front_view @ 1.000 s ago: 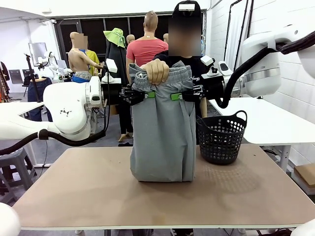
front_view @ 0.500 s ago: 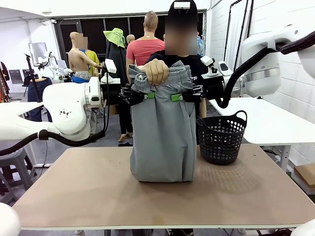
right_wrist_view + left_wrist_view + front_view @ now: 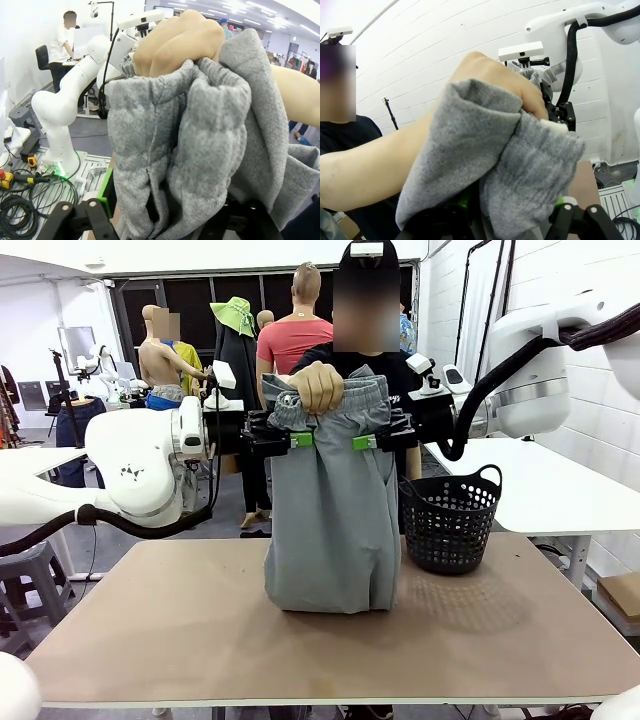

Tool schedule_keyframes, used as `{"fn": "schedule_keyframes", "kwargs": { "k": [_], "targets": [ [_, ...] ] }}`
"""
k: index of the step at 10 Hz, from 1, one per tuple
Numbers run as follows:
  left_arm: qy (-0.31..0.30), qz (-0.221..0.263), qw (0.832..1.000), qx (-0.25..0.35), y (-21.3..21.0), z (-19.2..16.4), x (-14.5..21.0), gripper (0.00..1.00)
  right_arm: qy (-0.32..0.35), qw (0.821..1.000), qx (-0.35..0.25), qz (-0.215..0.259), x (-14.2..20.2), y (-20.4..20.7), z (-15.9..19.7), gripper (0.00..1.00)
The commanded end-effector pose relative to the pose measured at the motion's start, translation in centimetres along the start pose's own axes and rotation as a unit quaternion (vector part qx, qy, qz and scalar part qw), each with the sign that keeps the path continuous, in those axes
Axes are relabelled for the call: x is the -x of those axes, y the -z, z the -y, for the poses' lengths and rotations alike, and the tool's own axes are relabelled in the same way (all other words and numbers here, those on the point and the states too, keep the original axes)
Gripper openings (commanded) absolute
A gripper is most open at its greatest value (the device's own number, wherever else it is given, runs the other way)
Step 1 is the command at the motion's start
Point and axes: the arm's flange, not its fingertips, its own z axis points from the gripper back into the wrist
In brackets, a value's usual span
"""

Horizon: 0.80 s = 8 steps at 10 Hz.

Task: Fold the training pants.
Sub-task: Release the ends of the Training pants and then grab the overlapped ends.

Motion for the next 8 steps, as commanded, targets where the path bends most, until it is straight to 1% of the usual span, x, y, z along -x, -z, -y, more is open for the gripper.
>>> {"fn": "schedule_keyframes", "kwargs": {
  "k": [1, 4, 5, 8],
  "targets": [
    [-0.018, -0.003, 1.0, -0.014, -0.41, 0.64, -0.2, 1.0, 0.015, 1.0, 0.002, -0.009, -0.06, 0.17, -0.09, 1.0],
    [-0.031, -0.003, 0.999, -0.013, -0.69, 0.96, -0.21, 1.0, 0.022, 1.0, 0.002, -0.013, -0.07, 0.23, -0.21, 1.0],
    [-0.033, -0.004, 0.999, -0.012, -0.71, 0.98, -0.21, 1.0, 0.025, 0.999, 0.013, -0.015, -0.24, 0.13, -0.18, 1.0],
    [-0.024, 0.006, 1.0, -0.012, -1.09, 1.18, -0.39, 1.0, 0.018, 1.0, 0.015, -0.017, -0.11, -0.29, -0.25, 1.0]
  ]
}}
